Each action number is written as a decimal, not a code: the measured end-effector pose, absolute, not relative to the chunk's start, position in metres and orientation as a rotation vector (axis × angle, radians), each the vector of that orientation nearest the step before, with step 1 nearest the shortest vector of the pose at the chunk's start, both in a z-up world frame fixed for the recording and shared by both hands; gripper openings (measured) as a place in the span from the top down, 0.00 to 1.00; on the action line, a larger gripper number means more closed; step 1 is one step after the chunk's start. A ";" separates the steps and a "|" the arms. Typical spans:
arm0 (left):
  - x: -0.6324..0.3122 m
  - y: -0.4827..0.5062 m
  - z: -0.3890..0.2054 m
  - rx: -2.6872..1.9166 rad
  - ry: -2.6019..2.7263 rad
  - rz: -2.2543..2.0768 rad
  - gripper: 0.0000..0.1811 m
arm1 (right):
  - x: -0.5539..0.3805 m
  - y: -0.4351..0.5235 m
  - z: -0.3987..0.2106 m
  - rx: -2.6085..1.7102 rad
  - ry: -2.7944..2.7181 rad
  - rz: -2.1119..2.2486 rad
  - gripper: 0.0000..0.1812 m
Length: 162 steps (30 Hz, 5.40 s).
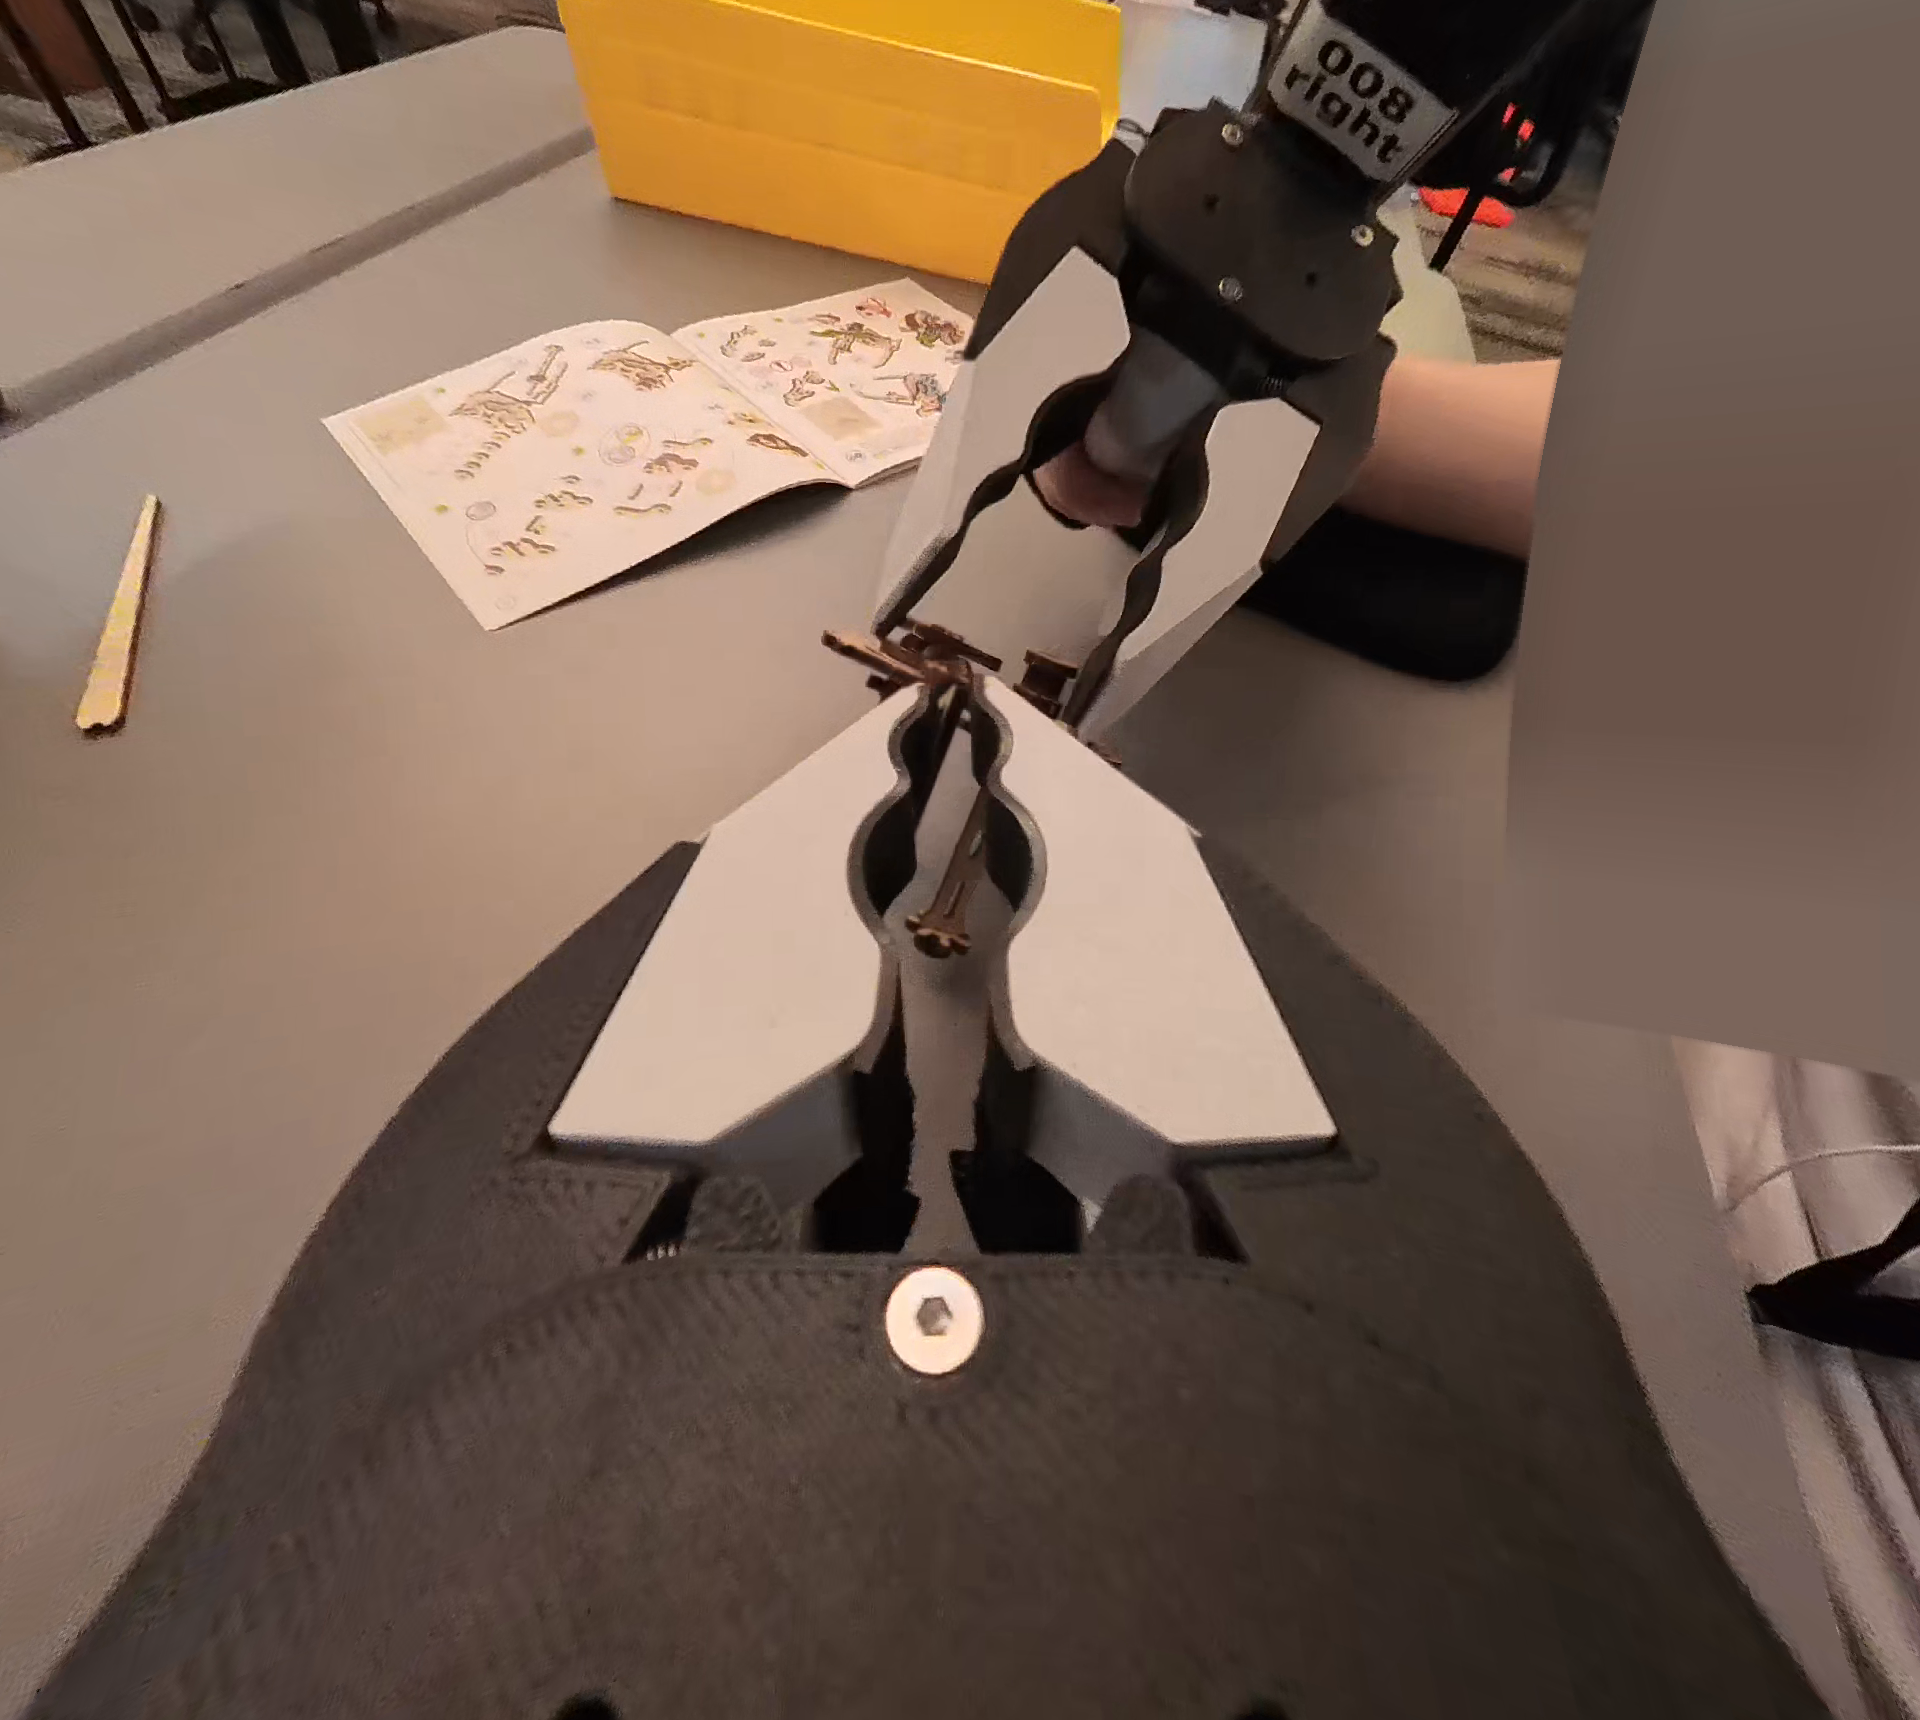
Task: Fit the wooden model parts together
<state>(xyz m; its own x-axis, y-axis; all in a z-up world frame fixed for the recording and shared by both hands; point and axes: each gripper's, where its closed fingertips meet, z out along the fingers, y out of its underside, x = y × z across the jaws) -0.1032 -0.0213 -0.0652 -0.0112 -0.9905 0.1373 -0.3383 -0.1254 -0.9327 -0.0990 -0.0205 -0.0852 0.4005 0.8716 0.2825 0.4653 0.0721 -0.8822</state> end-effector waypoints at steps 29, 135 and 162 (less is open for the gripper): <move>-0.106 -0.039 -0.097 -1.350 1.722 -0.956 0.84 | -0.108 -0.028 -0.091 -1.642 -1.140 0.799 0.71; -0.115 -0.069 -0.104 -1.070 1.917 -0.843 0.90 | -0.132 -0.070 -0.092 -1.462 -1.414 0.713 0.80; -0.116 -0.070 -0.102 -1.041 1.915 -0.824 0.93 | -0.133 -0.073 -0.091 -1.413 -1.459 0.656 0.81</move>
